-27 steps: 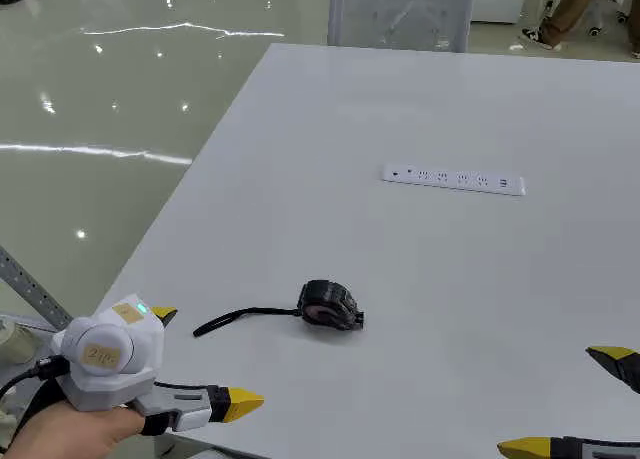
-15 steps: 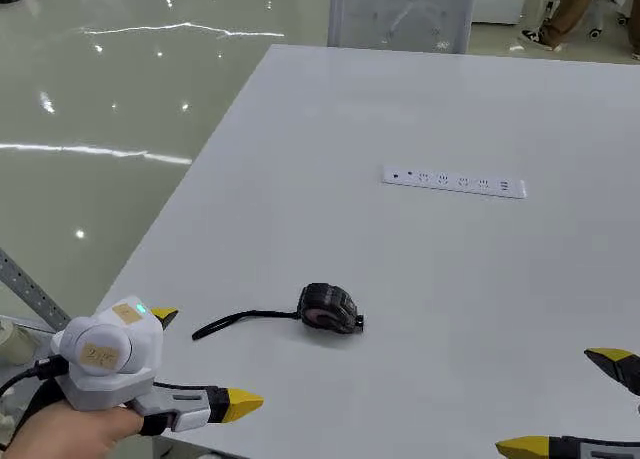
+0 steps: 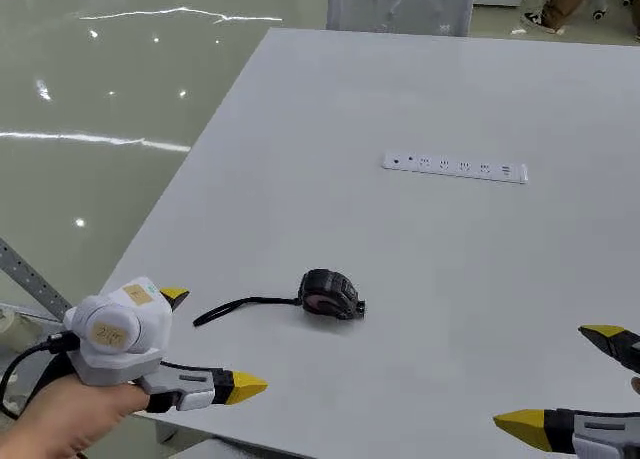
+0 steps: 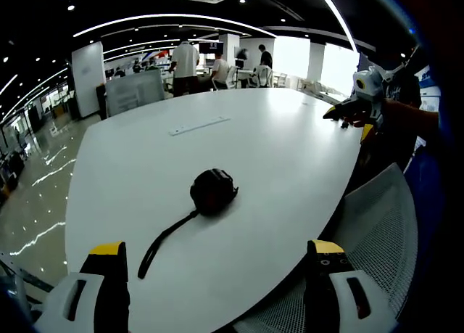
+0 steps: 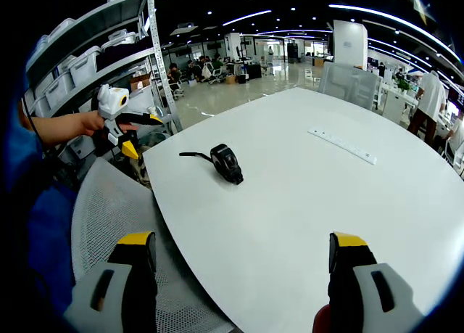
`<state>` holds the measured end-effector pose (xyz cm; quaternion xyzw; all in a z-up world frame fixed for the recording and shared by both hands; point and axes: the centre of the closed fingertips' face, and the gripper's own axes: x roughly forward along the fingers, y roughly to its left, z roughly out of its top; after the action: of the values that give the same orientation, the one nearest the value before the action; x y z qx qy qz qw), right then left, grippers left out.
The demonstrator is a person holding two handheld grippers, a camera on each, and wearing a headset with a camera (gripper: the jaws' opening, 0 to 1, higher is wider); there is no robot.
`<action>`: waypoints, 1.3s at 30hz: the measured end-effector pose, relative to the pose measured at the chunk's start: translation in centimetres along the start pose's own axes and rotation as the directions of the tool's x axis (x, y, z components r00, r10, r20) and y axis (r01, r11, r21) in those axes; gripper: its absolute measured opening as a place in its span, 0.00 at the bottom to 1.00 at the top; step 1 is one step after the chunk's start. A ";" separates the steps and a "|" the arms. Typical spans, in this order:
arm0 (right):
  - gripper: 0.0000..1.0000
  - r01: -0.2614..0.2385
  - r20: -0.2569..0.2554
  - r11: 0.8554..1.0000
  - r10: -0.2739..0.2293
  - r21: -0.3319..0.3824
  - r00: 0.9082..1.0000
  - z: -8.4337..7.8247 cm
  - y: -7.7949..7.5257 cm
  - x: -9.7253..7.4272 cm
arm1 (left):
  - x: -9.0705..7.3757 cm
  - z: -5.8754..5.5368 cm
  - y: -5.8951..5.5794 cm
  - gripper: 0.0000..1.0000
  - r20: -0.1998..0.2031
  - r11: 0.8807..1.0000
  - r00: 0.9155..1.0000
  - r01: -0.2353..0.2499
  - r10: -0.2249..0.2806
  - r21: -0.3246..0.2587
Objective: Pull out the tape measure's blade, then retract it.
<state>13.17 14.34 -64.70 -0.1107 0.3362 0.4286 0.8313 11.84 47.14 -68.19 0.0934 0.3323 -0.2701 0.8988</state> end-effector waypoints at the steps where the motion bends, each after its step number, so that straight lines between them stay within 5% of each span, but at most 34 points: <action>1: 0.96 0.000 -0.001 1.000 0.000 -0.002 1.000 0.0 -0.1 0.1 | 0.1 -0.1 0.2 0.99 -0.005 1.000 1.000 0.003 -0.003 0.003; 18: 0.94 -0.035 -0.030 0.998 0.034 -0.044 0.999 0.2 -1.1 2.7 | 1.7 1.0 -0.1 0.96 -0.017 0.997 0.999 0.046 -0.046 0.056; 39: 0.89 -0.088 -0.077 0.991 0.080 -0.099 0.994 0.7 -1.0 6.6 | 4.4 1.4 1.0 0.91 -0.036 0.987 0.995 0.102 -0.098 0.125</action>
<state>16.98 18.34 -68.58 -0.1543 0.3482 0.4756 0.7930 15.92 45.60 -70.00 0.1373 0.3322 -0.3340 0.8714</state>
